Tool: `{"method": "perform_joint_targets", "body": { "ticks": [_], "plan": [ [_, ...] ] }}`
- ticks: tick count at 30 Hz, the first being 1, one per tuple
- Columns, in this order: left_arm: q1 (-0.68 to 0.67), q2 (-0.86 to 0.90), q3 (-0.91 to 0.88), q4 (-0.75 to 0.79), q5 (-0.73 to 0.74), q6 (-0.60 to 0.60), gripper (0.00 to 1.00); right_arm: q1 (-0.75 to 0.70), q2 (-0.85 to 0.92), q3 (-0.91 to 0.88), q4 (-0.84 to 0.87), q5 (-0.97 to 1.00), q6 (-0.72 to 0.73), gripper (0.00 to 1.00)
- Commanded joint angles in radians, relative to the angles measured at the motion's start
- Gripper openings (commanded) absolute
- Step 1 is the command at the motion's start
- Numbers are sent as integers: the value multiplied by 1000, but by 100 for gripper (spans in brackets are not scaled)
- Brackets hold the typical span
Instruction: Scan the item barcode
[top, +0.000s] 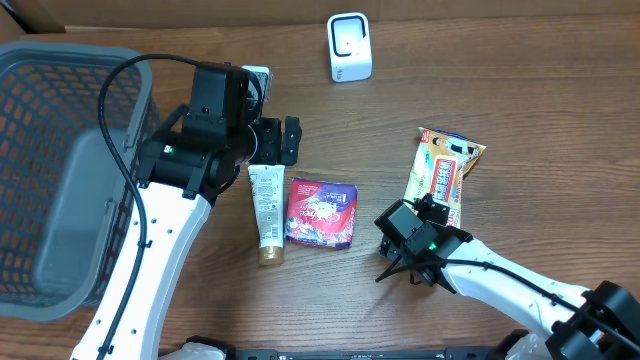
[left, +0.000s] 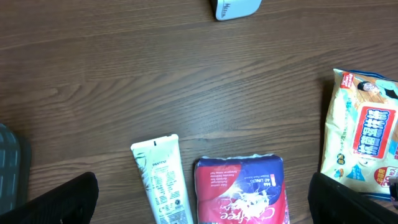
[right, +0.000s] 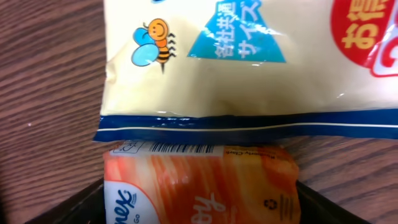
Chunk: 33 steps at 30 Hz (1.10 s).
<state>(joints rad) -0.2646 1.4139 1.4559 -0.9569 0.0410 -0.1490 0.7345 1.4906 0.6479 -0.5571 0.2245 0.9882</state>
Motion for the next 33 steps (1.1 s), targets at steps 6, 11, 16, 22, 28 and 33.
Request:
{"method": "perform_joint_targets", "body": {
  "ticks": [6, 11, 16, 22, 28, 33],
  "plan": [
    [3, -3, 23, -4, 4, 22, 100, 5, 92, -76, 24, -136, -82, 75],
    [3, -3, 23, -3, 15, 22, 100, 5, 92, -48, 51, -136, -205, 74],
    [3, -3, 23, 0, 23, 22, 100, 5, 91, 55, 55, -135, -343, 74],
    [3, -3, 23, 30, -18, 22, 100, 5, 90, 187, 55, -113, -481, 74],
    [6, -5, 23, 163, -91, 21, 100, 5, 83, 291, 54, -112, -616, 74],
    [31, -37, 24, 312, -203, 14, 100, 3, 55, 335, 54, -112, -664, 74]
  ]
}}
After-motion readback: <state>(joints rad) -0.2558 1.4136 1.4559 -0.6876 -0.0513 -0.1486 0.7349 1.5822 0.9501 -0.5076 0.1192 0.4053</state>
